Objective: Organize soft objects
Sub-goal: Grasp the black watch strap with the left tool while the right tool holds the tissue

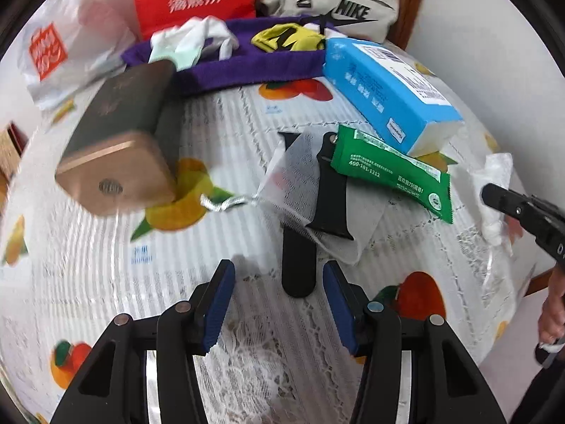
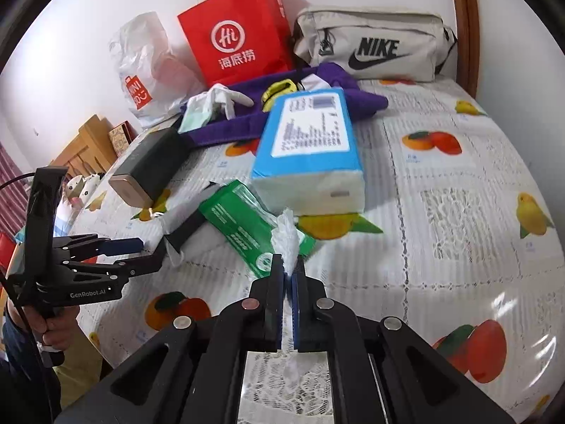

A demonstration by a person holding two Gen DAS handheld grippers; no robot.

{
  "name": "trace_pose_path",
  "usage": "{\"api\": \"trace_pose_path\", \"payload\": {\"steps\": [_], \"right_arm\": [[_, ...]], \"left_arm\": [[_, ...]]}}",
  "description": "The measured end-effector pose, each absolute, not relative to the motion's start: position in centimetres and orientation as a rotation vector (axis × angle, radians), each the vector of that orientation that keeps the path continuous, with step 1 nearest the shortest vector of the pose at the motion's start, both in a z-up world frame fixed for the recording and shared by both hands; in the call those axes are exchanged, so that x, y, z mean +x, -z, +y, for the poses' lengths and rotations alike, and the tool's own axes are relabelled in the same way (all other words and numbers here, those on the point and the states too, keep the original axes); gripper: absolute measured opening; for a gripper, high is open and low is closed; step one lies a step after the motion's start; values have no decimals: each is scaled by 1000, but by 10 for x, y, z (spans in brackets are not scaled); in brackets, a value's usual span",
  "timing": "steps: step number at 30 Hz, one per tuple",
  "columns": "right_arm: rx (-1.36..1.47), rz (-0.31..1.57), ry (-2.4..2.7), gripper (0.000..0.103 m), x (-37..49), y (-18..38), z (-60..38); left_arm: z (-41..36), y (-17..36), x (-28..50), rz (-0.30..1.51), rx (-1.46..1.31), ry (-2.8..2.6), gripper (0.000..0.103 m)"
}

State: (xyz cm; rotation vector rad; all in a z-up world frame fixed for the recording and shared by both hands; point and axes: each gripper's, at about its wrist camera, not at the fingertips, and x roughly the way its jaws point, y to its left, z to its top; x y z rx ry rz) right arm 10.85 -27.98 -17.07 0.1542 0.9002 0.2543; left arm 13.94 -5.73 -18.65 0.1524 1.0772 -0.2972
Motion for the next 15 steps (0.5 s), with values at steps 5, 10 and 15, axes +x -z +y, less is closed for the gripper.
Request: {"api": "trace_pose_path", "payload": {"steps": [5,10,15], "right_arm": [[190,917,-259,4,112,180,-283],[188,913,-274,4,110,180,-277],[182,913,-281,4,106,181,-273]], "left_arm": [[-67,187,142,1043,199,308,24],[-57,183,145,1043,176,294,19],[-22,176,136,1047,128,230,19]]}}
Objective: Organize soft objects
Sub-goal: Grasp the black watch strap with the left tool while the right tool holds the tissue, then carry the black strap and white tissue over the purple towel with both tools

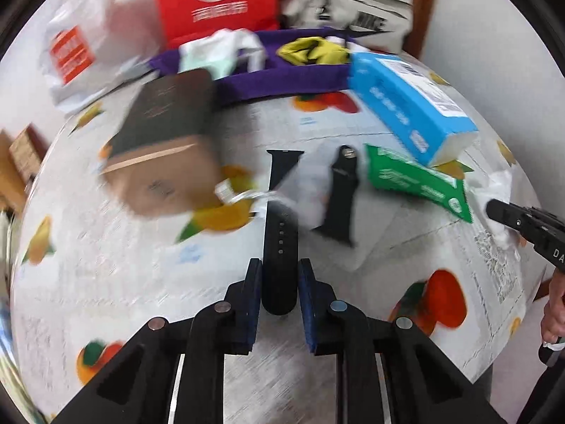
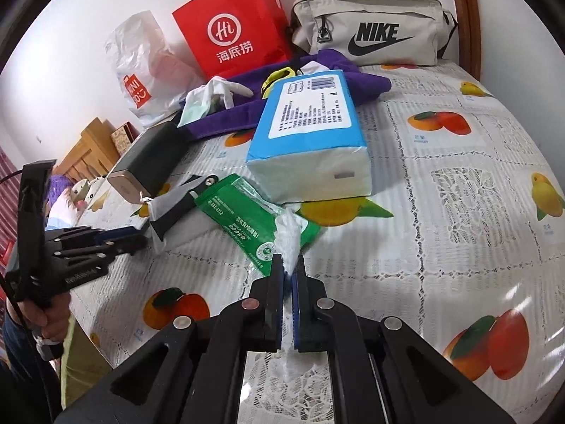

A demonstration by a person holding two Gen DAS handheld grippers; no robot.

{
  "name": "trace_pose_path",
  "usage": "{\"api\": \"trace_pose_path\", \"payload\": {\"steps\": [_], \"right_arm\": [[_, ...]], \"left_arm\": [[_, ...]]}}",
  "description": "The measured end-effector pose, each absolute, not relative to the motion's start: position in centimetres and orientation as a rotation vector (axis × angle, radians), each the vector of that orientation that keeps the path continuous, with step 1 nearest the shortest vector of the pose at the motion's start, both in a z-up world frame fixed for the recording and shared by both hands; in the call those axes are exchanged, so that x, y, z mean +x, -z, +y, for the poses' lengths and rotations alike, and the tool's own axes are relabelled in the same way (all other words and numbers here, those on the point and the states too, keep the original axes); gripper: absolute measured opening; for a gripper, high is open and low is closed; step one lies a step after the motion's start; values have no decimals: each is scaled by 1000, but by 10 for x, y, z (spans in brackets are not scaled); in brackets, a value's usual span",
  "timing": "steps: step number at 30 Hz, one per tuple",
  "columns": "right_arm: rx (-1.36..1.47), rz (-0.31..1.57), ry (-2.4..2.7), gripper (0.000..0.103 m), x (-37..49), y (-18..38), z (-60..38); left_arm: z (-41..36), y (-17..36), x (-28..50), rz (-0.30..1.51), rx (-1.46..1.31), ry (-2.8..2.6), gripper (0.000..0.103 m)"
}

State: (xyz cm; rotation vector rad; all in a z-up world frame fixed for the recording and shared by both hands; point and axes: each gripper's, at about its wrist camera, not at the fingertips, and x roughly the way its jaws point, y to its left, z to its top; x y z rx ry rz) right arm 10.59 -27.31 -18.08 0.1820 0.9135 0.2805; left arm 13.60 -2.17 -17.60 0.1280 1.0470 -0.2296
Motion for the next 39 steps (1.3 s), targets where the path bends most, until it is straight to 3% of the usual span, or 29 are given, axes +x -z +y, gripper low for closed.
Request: {"api": "trace_pose_path", "payload": {"steps": [13,15,16,17,19,21,22,24,25,29,32,33,34,35,39], "right_arm": [[148,951,-277,6,99,187,-265],[145,949,-276,7,99,188,-266],[143,951,-273,8,99,189,-266],[142,953,-270,13,99,189,-266],[139,953,-260,22,99,189,-268],[130,955,-248,39,98,190,-269],[128,955,-249,40,98,190,-269],[116,961,-257,41,96,193,-268],[105,964,-260,42,95,194,-266],[45,957,-248,44,92,196,-258],[-8,954,-230,44,92,198,-251],[-34,953,-216,39,92,198,-249],[-66,950,-194,33,92,198,-247],[-93,947,-174,13,92,198,-247],[-21,952,-193,10,91,192,-256]], "left_arm": [[26,187,95,1084,70,190,21],[24,188,102,1062,62,208,26],[23,188,104,1058,62,211,36],[21,188,109,1050,61,207,41],[15,189,117,1036,90,185,42],[10,190,121,1025,124,175,42],[9,190,123,1017,131,174,42],[9,189,125,1011,128,176,36],[9,188,126,1005,137,183,22],[12,187,126,999,119,190,20],[14,187,125,992,102,196,20],[15,187,125,990,90,198,20],[16,187,125,990,80,199,20],[17,186,125,990,72,200,20],[22,183,121,986,48,211,19]]}}
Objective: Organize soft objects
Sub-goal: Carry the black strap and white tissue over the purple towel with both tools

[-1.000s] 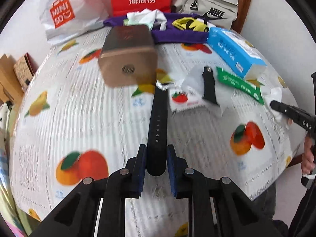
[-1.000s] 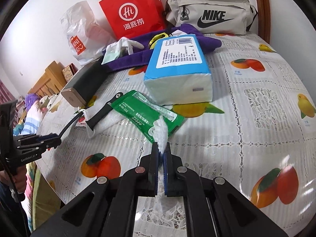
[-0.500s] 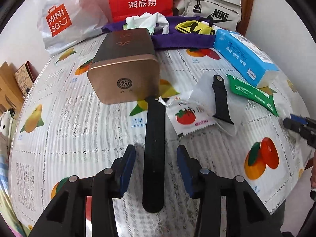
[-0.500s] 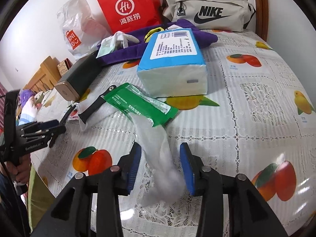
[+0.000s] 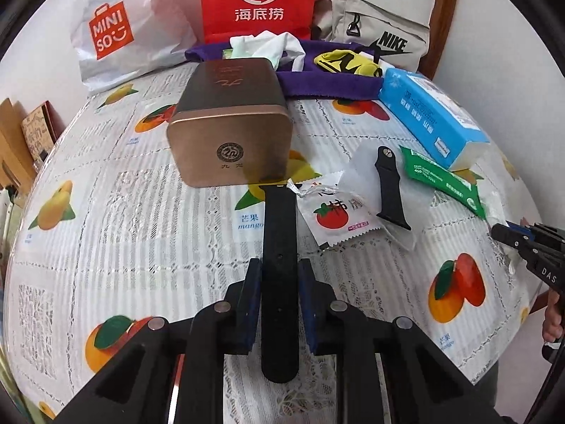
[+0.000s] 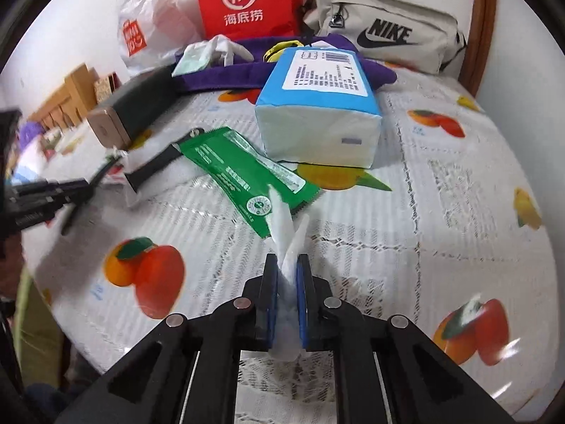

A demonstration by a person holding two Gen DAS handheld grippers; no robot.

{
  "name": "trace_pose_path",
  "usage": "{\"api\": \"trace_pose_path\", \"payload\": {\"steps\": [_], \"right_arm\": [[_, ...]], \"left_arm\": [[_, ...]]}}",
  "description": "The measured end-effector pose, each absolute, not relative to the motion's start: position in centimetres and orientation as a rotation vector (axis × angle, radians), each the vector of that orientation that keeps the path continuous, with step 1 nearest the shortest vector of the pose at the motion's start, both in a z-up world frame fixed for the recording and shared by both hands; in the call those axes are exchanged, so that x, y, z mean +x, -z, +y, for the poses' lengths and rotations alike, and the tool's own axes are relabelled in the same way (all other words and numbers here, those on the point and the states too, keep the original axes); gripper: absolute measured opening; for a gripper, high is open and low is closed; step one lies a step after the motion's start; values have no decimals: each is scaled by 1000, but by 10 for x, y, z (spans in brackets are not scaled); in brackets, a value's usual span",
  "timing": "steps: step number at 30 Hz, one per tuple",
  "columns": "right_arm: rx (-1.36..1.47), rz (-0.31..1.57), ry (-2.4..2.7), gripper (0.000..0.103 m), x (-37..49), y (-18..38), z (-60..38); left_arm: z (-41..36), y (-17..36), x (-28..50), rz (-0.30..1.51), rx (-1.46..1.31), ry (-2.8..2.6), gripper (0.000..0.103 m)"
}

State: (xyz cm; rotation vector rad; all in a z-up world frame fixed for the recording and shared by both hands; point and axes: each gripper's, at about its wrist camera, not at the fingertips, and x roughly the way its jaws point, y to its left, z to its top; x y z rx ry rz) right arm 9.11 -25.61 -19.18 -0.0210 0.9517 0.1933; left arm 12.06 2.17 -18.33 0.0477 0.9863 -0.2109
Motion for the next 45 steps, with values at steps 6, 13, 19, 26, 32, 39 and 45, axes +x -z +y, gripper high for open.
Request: {"api": "trace_pose_path", "payload": {"steps": [6,13,19,26,32,39,45], "right_arm": [[-11,892,-204,10,84,170,-254],[-9,860,-231,10,82,152,-246],[26,847,-231,10,90,135,-248],[44,821,-240,10,107,112,-246],[33,787,-270,10,130,90,-238],[21,768,-306,10,166,77,-228],[30,769,-319,10,199,74,-226]], "left_arm": [[31,169,111,964,34,204,19],[39,146,100,921,13,207,19],[42,125,98,885,-2,209,19],[43,96,112,836,-7,193,20],[38,77,134,803,-7,193,20],[28,65,166,796,-12,199,20],[23,61,196,795,-26,199,20]]}}
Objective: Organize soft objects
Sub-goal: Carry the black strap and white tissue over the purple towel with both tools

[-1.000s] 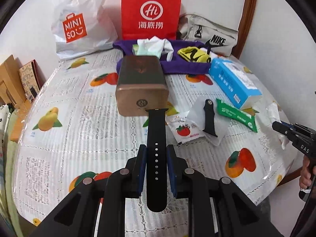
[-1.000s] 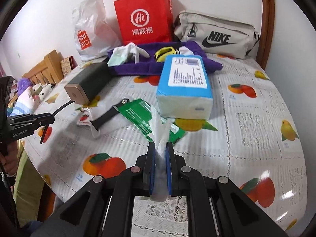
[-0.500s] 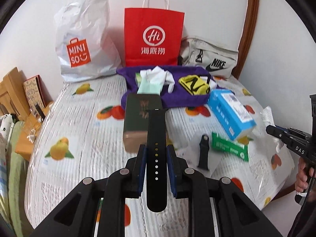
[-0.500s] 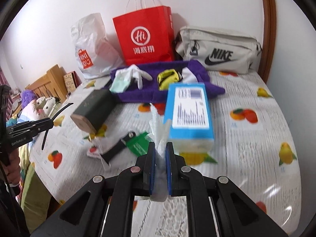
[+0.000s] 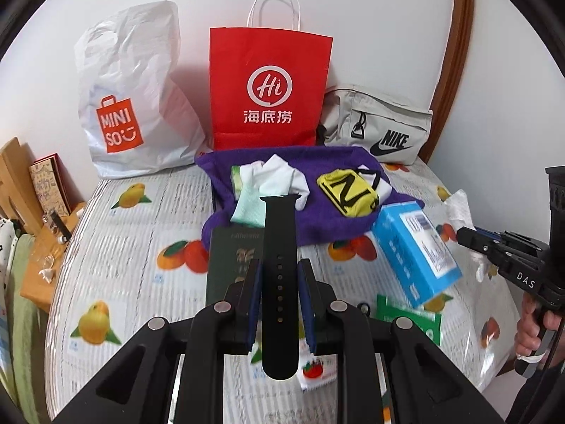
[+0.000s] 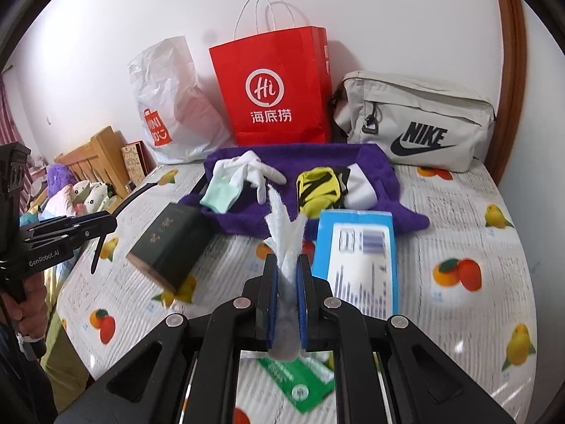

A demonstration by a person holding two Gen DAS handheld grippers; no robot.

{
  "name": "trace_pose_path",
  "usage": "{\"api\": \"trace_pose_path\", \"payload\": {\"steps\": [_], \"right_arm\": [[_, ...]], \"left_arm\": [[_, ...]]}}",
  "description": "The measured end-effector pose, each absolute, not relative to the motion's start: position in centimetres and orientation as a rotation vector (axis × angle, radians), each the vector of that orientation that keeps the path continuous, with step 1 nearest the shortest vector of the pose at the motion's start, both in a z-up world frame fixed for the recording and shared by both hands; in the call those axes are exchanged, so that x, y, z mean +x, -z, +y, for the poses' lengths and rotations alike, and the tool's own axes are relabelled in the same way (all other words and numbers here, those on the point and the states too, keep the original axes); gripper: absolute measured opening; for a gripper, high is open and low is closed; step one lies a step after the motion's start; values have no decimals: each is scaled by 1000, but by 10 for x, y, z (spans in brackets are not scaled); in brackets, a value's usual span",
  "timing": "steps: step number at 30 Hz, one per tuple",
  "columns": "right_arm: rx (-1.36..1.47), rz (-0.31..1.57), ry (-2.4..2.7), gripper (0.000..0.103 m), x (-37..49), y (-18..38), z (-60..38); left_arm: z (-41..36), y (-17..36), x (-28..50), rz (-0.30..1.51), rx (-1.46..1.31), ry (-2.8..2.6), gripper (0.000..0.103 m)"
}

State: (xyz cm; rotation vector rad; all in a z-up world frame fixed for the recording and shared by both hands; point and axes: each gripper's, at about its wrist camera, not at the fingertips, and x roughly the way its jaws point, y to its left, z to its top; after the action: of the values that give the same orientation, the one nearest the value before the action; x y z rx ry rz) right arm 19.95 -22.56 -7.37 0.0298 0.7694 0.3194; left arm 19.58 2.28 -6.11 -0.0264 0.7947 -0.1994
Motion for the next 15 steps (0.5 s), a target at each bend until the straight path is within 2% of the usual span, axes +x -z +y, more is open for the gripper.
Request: {"api": "trace_pose_path", "payload": {"steps": [15], "right_arm": [[54,791,-304,10,297,77,-226]], "left_arm": [[11,72,270,822,-52,209,20]]}}
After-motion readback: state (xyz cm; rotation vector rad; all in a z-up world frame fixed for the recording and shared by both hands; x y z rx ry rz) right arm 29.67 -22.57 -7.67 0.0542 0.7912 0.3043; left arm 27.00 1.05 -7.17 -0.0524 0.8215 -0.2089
